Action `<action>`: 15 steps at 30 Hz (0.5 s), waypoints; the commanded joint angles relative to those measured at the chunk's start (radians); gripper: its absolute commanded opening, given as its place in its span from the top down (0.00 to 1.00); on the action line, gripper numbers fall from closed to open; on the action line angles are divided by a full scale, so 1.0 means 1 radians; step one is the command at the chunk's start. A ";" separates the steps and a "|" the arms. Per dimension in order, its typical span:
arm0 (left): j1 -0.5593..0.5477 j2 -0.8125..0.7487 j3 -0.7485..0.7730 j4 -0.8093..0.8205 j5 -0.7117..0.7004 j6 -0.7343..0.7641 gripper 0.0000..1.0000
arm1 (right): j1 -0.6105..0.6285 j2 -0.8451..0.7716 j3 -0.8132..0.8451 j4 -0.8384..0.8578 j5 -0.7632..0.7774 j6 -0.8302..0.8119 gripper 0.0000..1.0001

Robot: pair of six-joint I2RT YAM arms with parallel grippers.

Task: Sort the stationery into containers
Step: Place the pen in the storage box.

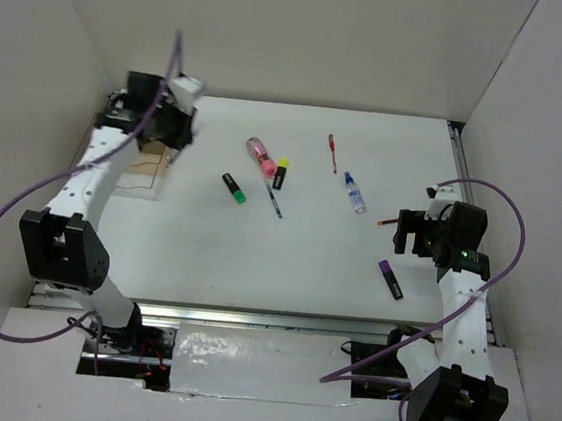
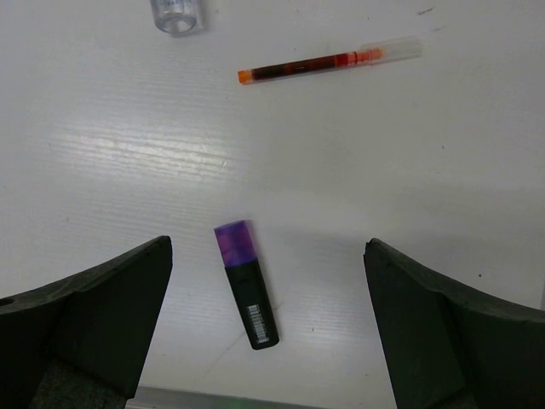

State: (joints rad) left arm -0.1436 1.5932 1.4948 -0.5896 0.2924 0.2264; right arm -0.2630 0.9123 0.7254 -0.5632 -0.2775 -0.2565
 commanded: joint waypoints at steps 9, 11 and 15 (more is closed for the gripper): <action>0.605 0.379 0.591 -0.372 -0.026 0.114 0.99 | -0.015 -0.026 -0.009 -0.021 -0.035 -0.023 0.00; 0.631 0.472 0.709 -0.403 -0.059 0.142 0.98 | -0.016 -0.027 -0.011 -0.024 -0.038 -0.026 0.00; 0.630 0.491 0.638 -0.302 -0.151 0.198 0.97 | -0.022 -0.021 -0.009 -0.021 -0.035 -0.024 0.00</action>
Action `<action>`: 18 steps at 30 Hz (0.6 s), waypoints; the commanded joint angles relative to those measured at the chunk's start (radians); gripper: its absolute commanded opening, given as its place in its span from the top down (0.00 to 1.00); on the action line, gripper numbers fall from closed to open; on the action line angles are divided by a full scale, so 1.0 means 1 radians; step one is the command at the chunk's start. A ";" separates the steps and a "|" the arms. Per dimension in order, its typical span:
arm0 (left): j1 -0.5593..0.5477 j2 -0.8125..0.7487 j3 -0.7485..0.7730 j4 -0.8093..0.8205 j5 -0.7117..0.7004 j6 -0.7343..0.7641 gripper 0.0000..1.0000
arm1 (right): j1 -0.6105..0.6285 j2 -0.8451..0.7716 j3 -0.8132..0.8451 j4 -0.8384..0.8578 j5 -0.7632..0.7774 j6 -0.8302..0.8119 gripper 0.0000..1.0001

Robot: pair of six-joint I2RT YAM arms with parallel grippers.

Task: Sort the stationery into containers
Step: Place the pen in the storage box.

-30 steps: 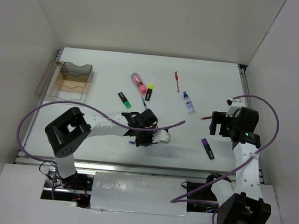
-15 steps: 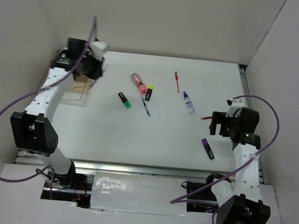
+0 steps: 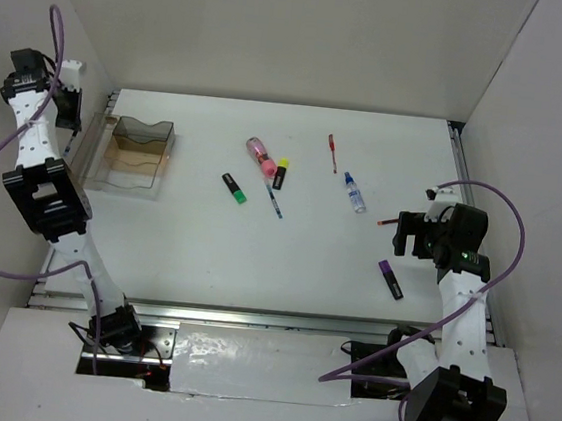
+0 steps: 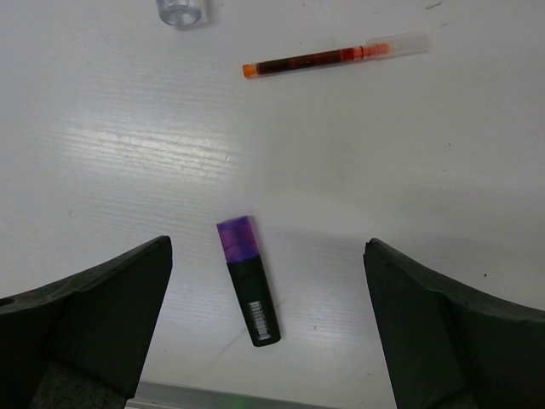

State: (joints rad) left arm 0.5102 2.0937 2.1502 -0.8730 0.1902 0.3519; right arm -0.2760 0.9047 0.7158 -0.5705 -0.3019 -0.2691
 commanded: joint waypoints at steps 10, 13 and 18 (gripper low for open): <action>-0.021 0.081 -0.110 0.075 -0.112 0.039 0.92 | -0.014 -0.018 0.001 -0.014 -0.023 -0.013 0.00; -0.019 0.100 -0.105 0.088 -0.115 0.039 0.87 | -0.014 -0.015 0.001 -0.011 -0.023 -0.013 0.00; -0.019 0.124 -0.101 0.092 -0.118 0.027 0.82 | -0.014 -0.010 0.001 -0.011 -0.026 -0.015 0.00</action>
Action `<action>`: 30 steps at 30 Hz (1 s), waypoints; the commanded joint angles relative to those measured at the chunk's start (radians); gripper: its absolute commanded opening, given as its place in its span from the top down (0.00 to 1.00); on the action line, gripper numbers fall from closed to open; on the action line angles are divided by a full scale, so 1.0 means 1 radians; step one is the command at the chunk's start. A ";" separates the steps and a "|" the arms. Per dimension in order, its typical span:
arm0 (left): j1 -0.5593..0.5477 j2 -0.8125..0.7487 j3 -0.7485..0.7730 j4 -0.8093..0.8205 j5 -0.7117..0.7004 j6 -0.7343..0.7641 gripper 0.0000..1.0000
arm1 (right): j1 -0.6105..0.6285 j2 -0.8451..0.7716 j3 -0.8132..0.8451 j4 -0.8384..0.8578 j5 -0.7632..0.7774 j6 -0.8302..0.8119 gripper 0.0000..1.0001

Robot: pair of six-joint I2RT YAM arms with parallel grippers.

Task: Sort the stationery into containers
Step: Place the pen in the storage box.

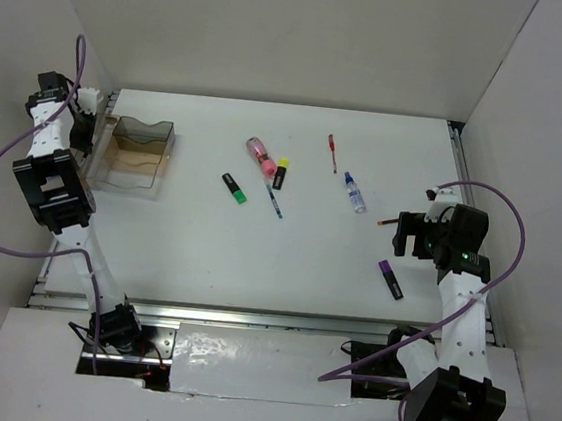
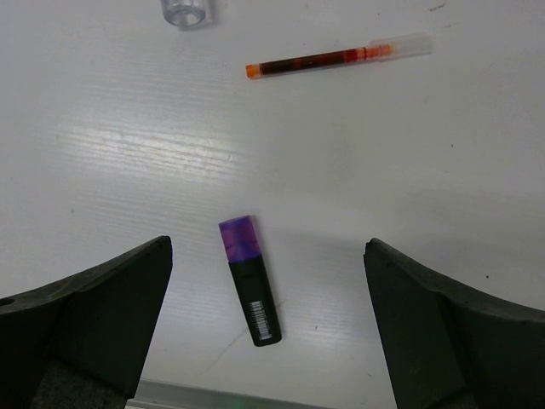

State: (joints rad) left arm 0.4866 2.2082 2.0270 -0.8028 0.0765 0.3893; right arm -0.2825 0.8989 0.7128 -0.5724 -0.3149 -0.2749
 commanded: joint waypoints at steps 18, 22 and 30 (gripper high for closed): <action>-0.046 0.093 0.128 0.089 0.002 -0.059 0.72 | -0.007 0.015 0.002 -0.004 -0.013 -0.010 0.00; -0.048 0.091 0.107 0.111 0.002 -0.078 0.55 | -0.007 0.012 0.000 -0.003 -0.010 -0.009 0.00; -0.042 0.045 0.144 0.087 0.041 -0.087 0.40 | -0.006 -0.002 0.005 -0.006 -0.019 -0.006 0.00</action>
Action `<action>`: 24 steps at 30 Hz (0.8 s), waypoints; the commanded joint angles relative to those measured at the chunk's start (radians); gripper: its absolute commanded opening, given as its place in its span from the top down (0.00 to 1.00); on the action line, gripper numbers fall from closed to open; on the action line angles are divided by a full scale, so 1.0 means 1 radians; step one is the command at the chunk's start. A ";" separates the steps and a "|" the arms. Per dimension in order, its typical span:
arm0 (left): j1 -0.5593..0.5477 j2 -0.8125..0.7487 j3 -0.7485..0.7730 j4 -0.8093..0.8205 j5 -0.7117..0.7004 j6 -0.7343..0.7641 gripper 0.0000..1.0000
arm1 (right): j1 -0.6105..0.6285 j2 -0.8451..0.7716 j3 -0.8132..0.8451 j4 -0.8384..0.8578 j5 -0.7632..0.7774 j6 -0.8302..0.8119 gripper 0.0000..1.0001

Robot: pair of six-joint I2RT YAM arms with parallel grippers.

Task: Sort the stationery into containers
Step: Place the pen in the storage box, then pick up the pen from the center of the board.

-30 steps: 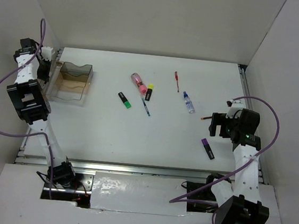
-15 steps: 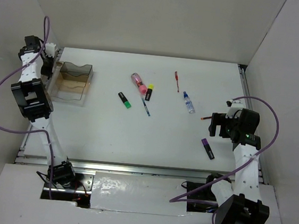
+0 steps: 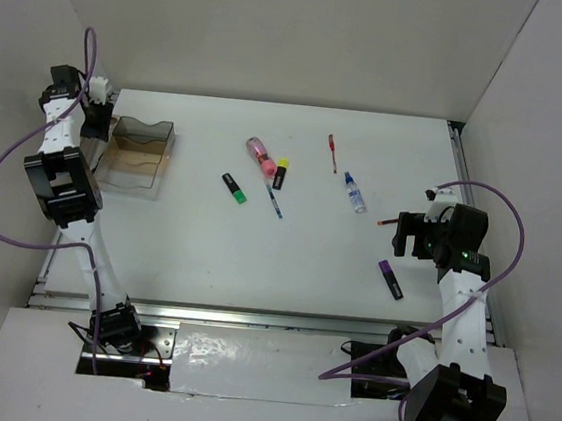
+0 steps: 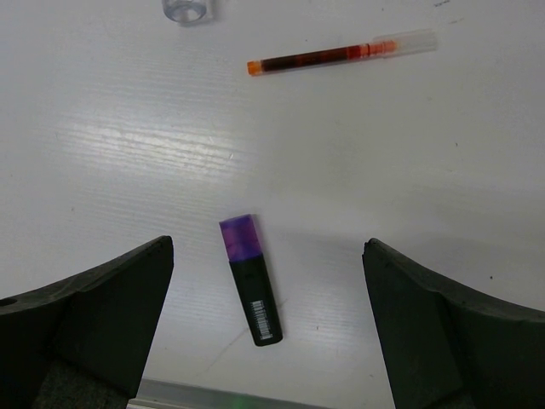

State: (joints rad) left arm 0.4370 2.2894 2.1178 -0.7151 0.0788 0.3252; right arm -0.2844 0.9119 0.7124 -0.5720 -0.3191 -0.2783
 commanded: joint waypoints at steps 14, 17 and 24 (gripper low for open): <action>-0.167 -0.513 -0.330 0.058 0.254 -0.041 0.40 | 0.529 0.382 0.311 0.168 0.035 0.264 0.26; -0.188 -0.588 -0.416 0.060 0.263 -0.060 0.40 | 0.654 0.528 0.403 0.210 0.103 0.321 0.30; -0.224 -0.790 -0.648 0.146 0.254 -0.214 0.38 | 0.852 0.832 0.634 0.193 0.230 0.433 0.33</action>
State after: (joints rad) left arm 0.2268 1.5948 1.5330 -0.6365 0.3370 0.2127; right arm 0.5175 1.6928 1.2724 -0.3985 -0.1745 0.0738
